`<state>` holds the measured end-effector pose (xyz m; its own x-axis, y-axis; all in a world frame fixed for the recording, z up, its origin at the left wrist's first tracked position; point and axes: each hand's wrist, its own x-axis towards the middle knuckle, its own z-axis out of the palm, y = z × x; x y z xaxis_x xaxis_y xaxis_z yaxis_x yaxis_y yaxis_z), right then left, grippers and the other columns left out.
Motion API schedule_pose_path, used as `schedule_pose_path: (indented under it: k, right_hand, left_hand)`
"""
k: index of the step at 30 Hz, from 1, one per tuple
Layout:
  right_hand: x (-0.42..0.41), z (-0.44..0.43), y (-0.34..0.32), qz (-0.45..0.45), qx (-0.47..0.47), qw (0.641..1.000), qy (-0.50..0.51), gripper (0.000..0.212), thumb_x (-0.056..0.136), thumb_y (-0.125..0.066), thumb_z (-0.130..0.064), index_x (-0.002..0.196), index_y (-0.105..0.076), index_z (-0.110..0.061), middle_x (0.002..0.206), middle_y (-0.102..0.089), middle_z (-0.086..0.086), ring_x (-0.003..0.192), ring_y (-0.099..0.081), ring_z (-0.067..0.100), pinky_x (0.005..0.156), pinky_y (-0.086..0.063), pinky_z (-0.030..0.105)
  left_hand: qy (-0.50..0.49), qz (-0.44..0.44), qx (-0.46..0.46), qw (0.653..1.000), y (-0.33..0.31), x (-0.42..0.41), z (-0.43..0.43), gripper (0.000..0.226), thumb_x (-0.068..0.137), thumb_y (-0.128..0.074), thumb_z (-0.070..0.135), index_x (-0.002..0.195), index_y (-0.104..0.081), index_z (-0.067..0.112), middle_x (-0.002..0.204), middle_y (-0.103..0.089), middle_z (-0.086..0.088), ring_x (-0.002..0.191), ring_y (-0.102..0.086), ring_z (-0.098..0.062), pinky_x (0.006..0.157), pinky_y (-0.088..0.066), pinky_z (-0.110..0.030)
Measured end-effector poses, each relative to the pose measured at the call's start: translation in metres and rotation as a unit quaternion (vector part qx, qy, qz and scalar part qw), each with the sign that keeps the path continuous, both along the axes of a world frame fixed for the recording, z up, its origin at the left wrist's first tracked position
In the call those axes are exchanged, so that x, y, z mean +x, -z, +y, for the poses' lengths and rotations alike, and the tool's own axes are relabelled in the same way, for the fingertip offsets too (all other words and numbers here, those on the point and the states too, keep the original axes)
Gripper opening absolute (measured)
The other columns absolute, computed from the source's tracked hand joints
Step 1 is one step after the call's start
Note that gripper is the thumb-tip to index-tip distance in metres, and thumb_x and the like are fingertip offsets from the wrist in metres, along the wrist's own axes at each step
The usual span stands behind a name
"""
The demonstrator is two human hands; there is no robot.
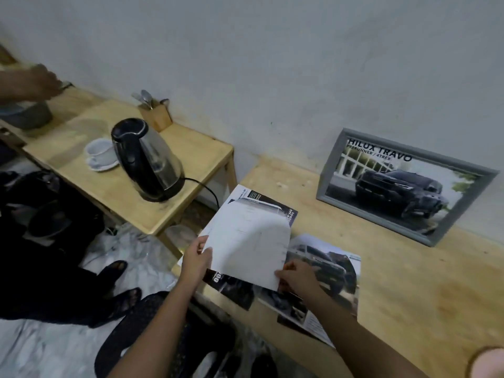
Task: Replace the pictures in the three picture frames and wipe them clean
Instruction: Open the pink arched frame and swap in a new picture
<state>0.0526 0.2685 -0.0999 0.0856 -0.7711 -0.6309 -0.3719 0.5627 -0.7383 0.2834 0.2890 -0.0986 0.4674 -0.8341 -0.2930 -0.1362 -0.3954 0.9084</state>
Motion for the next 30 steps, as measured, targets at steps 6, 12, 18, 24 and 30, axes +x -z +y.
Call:
schedule_pose_path:
  k: [6, 12, 18, 24, 30]
  right_hand:
    - [0.038, -0.010, 0.014, 0.133, -0.048, 0.986, -0.093, 0.036, 0.085, -0.061, -0.012, 0.058, -0.037, -0.016, 0.061, -0.053, 0.006, 0.065, -0.055, 0.021, 0.062, -0.048, 0.033]
    - [0.011, -0.027, 0.000, 0.109, -0.045, 0.992, -0.044, 0.018, 0.083, -0.056, -0.023, 0.071, -0.054, -0.010, 0.076, -0.069, 0.014, 0.072, -0.067, 0.031, 0.075, -0.056, 0.045]
    - [-0.081, -0.018, -0.008, 0.230, -0.089, 0.961, 0.125, 0.008, 0.085, -0.054, -0.015, 0.082, -0.057, -0.008, 0.091, -0.066, 0.016, 0.089, -0.061, 0.036, 0.076, -0.048, 0.034]
    - [-0.114, 0.018, 0.003, 0.231, -0.027, 0.961, 0.152, 0.030, 0.077, -0.068, -0.009, 0.102, -0.054, 0.001, 0.090, -0.055, 0.010, 0.085, -0.052, 0.027, 0.065, -0.033, 0.028]
    - [-0.118, 0.029, 0.023, 0.200, -0.013, 0.960, 0.195, 0.031, 0.075, -0.075, -0.018, 0.089, -0.050, -0.008, 0.084, -0.057, 0.005, 0.078, -0.051, 0.022, 0.053, -0.032, 0.023]
  left_hand:
    - [0.048, -0.157, 0.121, 0.979, 0.024, 0.024, -0.026, 0.043, 0.088, -0.049, 0.002, 0.131, -0.048, 0.002, 0.134, -0.047, -0.018, 0.122, -0.044, -0.033, 0.098, -0.036, -0.035]
    - [0.087, -0.277, 0.068, 0.955, 0.022, -0.006, -0.029, 0.047, 0.083, -0.051, -0.001, 0.130, -0.044, 0.002, 0.137, -0.037, -0.016, 0.128, -0.031, -0.032, 0.105, -0.029, -0.037]
    - [0.296, -0.228, -0.010, 0.927, 0.023, -0.102, -0.018, 0.050, 0.093, -0.044, 0.013, 0.141, -0.032, 0.009, 0.145, -0.031, -0.008, 0.135, -0.029, -0.021, 0.108, -0.026, -0.025]
    - [0.305, -0.194, 0.051, 0.931, 0.035, -0.152, -0.022, 0.053, 0.088, -0.052, 0.012, 0.137, -0.034, 0.006, 0.139, -0.032, -0.011, 0.127, -0.031, -0.026, 0.105, -0.032, -0.033]
    - [0.241, -0.136, 0.083, 0.957, 0.026, -0.158, -0.040, 0.029, 0.084, -0.062, 0.013, 0.110, -0.051, 0.007, 0.105, -0.048, -0.008, 0.093, -0.047, -0.019, 0.070, -0.037, -0.016]
